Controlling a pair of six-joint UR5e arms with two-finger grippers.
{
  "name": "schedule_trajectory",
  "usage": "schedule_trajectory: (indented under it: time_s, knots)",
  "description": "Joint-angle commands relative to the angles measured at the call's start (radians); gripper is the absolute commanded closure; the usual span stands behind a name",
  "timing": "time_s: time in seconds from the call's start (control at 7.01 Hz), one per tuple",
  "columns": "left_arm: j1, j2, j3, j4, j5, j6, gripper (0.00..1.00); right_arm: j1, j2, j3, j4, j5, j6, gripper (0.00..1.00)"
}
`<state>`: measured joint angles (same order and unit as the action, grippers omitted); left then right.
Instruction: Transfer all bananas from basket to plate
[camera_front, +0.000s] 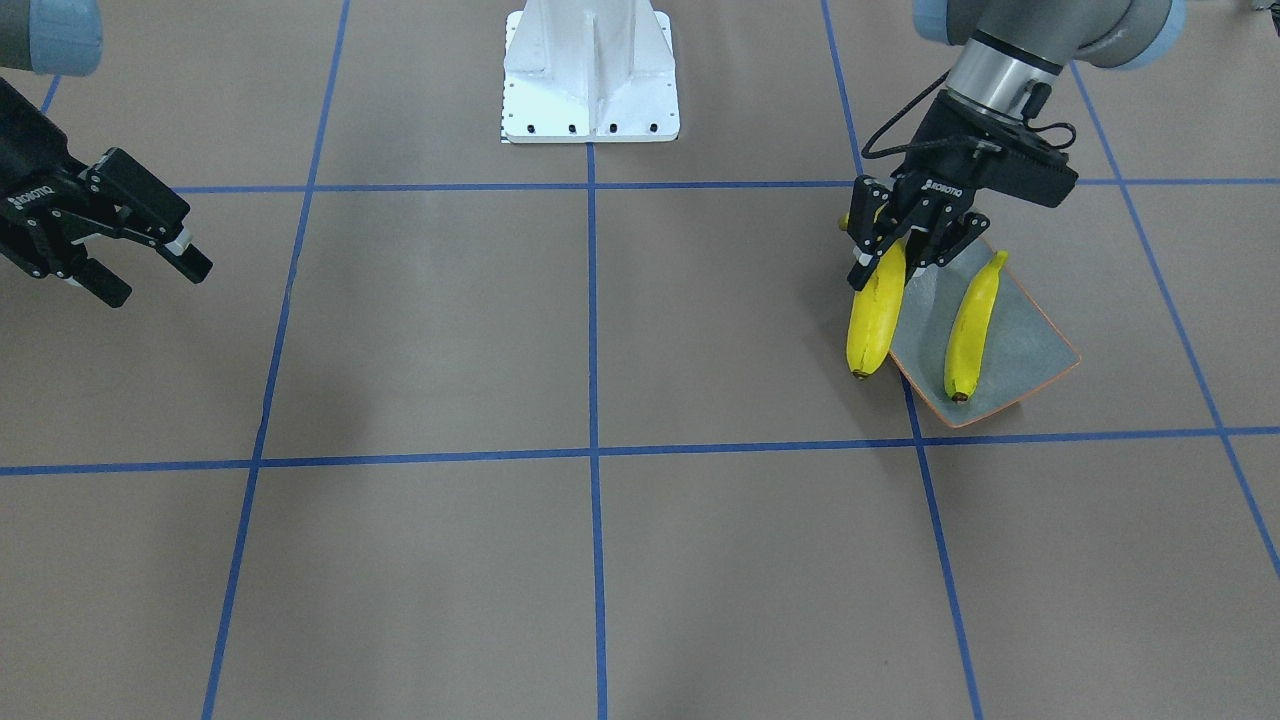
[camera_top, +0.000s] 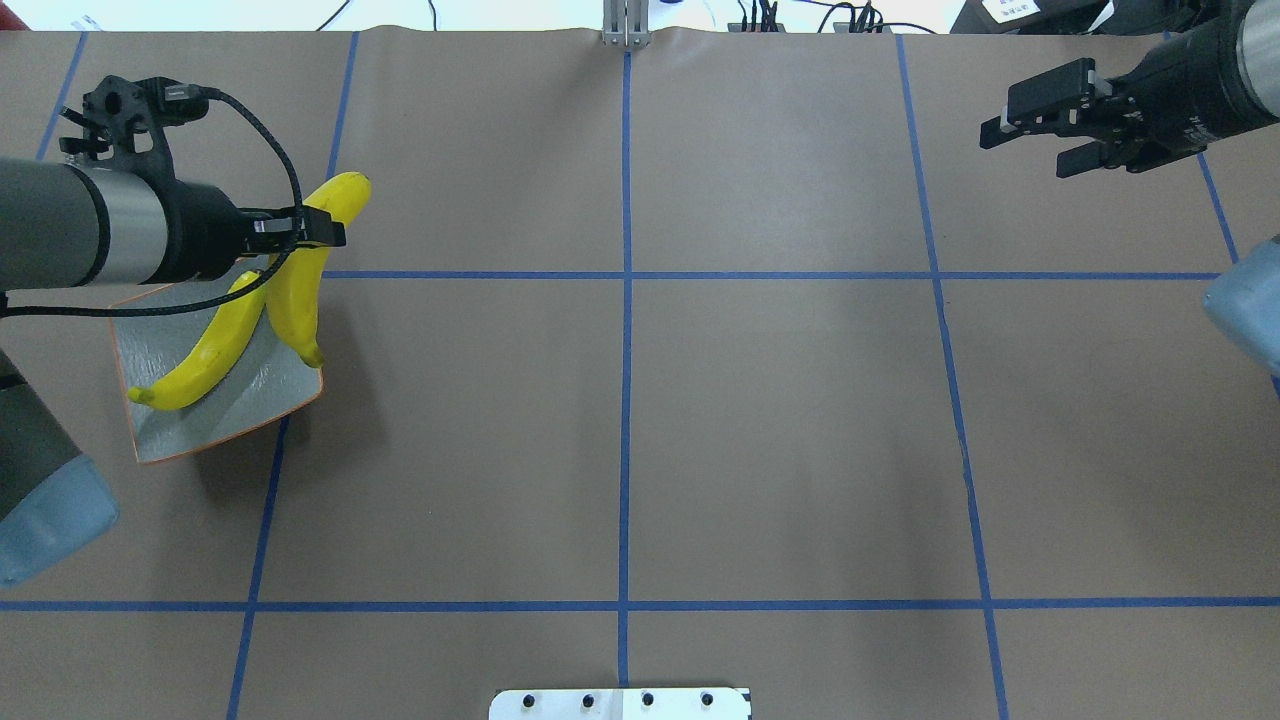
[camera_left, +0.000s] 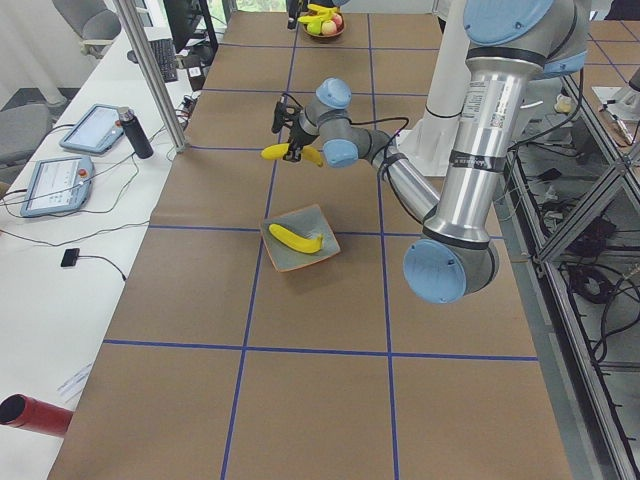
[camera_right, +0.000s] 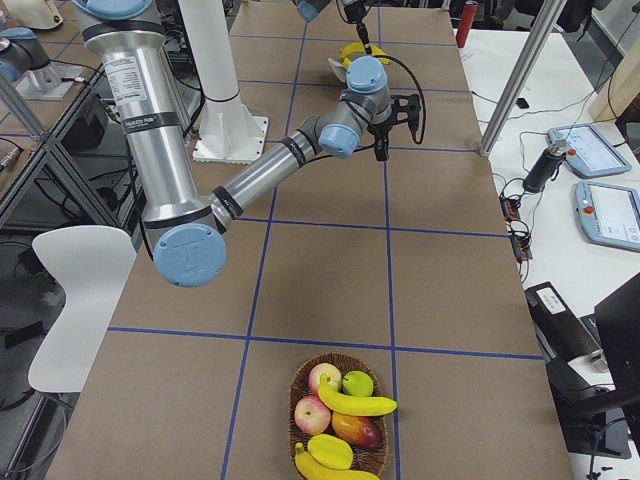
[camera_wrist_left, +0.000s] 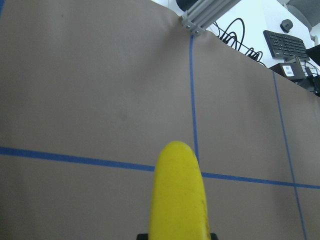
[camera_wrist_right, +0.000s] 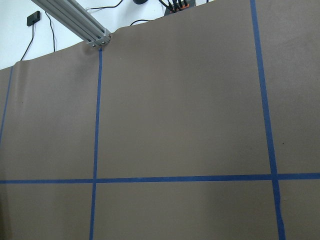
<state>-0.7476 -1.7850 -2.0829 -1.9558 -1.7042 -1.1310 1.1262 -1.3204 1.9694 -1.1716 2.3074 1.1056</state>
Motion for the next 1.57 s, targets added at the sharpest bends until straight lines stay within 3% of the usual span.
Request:
schedule_trajectory:
  time_s: [0.0,0.43,0.71,1.0,1.43]
  knots:
    - [0.138,-0.002,-0.051,0.257,0.306,0.137,1.00,0.000,-0.002,-0.021,0.001,-0.022,-0.015,0.00]
    - [0.236,0.003,-0.051,0.514,0.590,0.246,1.00,0.000,-0.003,-0.049,0.006,-0.022,-0.020,0.00]
    - [0.298,0.037,-0.025,0.613,0.728,0.246,1.00,0.000,0.004,-0.079,0.007,-0.022,-0.027,0.00]
    - [0.335,0.112,0.019,0.617,0.838,0.240,1.00,-0.002,0.007,-0.086,0.009,-0.022,-0.038,0.00]
    - [0.387,0.111,0.044,0.646,0.882,0.237,1.00,0.000,0.004,-0.086,0.009,-0.022,-0.038,0.00]
